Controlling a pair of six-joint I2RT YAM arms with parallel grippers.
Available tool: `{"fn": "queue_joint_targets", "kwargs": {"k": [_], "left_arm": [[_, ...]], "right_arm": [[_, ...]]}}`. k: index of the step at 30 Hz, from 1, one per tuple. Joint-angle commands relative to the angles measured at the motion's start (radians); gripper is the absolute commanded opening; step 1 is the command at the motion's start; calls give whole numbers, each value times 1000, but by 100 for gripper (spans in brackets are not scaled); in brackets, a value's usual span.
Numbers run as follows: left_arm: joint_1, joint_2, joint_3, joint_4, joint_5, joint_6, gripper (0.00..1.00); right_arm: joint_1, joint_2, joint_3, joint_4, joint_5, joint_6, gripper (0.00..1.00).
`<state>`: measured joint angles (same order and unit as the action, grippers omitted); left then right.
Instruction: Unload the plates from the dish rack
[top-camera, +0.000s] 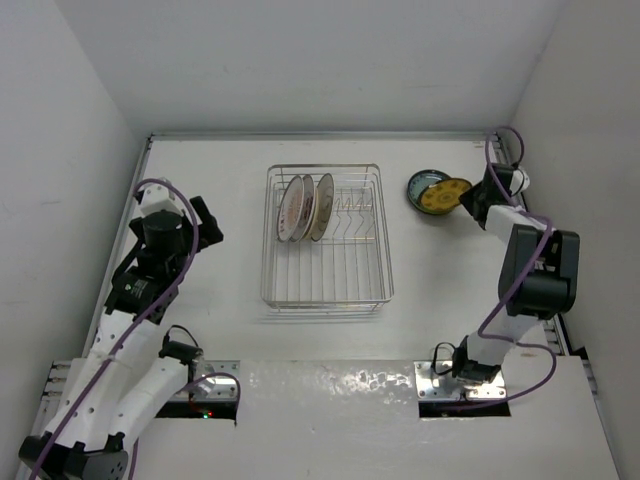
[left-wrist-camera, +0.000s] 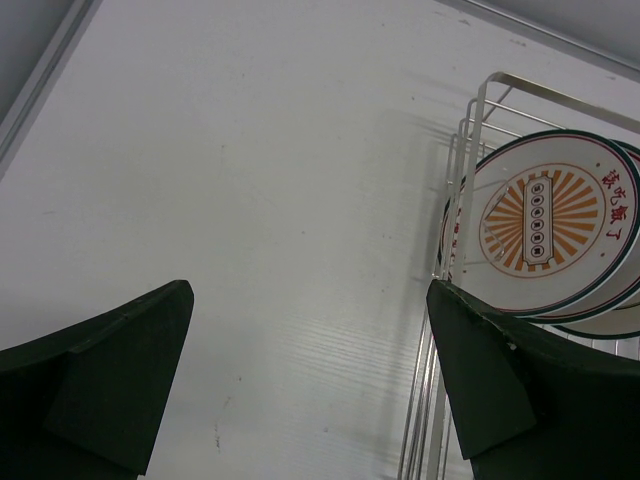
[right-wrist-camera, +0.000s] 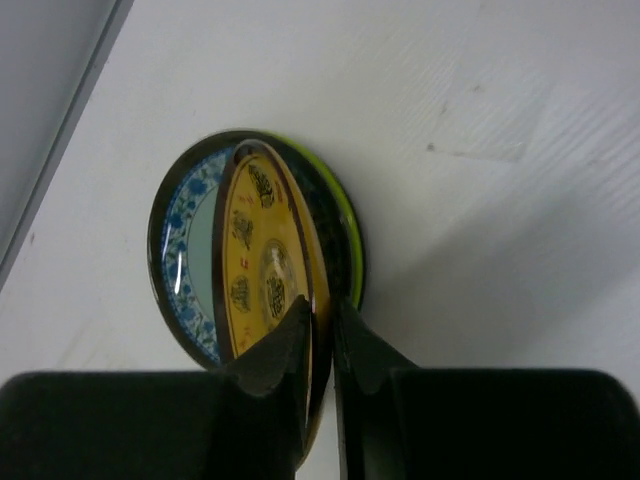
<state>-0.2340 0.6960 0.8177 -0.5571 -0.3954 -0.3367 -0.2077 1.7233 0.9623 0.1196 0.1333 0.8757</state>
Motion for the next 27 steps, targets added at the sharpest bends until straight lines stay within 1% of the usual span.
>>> {"fn": "queue_joint_targets", "kwargs": {"k": [1, 2, 3, 4, 5, 6, 8, 9, 10, 12, 13, 14, 15, 16, 17, 18, 19, 20, 21, 22, 23, 24, 25, 26, 27], "left_arm": [[5, 7, -2, 40, 6, 18, 100], [5, 7, -3, 40, 6, 18, 100], [5, 8, -3, 42, 6, 18, 100], [5, 7, -3, 40, 4, 18, 100], [5, 10, -3, 42, 4, 18, 100], [5, 11, -2, 40, 3, 16, 100], [5, 14, -2, 39, 4, 18, 100], [5, 13, -2, 39, 4, 18, 100], [5, 14, 0, 39, 6, 18, 100], [5, 17, 0, 39, 6, 18, 100], [7, 19, 1, 39, 7, 18, 100], [9, 19, 0, 39, 6, 18, 100], [7, 19, 1, 39, 3, 18, 100], [7, 20, 1, 36, 0, 18, 100], [7, 22, 3, 36, -2, 18, 100], [7, 23, 1, 34, -5, 16, 100], [7, 25, 3, 34, -6, 15, 100], [7, 26, 1, 34, -7, 15, 100], [7, 27, 1, 34, -7, 15, 100], [7, 28, 3, 33, -7, 15, 100], [7, 30, 3, 33, -7, 15, 100], [7, 30, 3, 31, -8, 15, 100], [7, 31, 1, 31, -8, 15, 100], [7, 30, 1, 31, -8, 15, 100], [7, 28, 1, 29, -10, 15, 100]], "right_arm": [[4, 50, 61, 135, -126, 43, 14], [4, 65, 91, 126, -130, 43, 19], [4, 82, 110, 114, -167, 46, 44], [4, 108, 153, 63, -173, 48, 59], [5, 114, 173, 13, -161, 43, 71], [5, 113, 185, -26, -126, 42, 90], [11, 87, 187, -63, -106, 22, 99], [25, 72, 199, -127, -81, -12, 99], [34, 71, 261, -196, -68, -36, 99], [68, 65, 335, -334, -12, -99, 99], [130, 53, 357, -377, 23, -139, 99], [166, 24, 393, -441, 85, -220, 99], [206, 7, 407, -468, 116, -256, 99], [300, -11, 414, -506, 133, -309, 99], [342, -54, 411, -514, 140, -326, 99], [429, -76, 402, -518, 147, -339, 99], [477, -96, 395, -525, 160, -365, 99], [523, -112, 394, -531, 205, -377, 99], [618, -129, 400, -538, 231, -389, 99], [664, -130, 423, -561, 259, -399, 99], [703, -130, 434, -567, 282, -402, 97], [772, -116, 447, -572, 290, -405, 96], [809, -104, 490, -592, 311, -412, 94], [841, -87, 515, -609, 346, -420, 89], [891, -46, 542, -624, 423, -426, 87]]}}
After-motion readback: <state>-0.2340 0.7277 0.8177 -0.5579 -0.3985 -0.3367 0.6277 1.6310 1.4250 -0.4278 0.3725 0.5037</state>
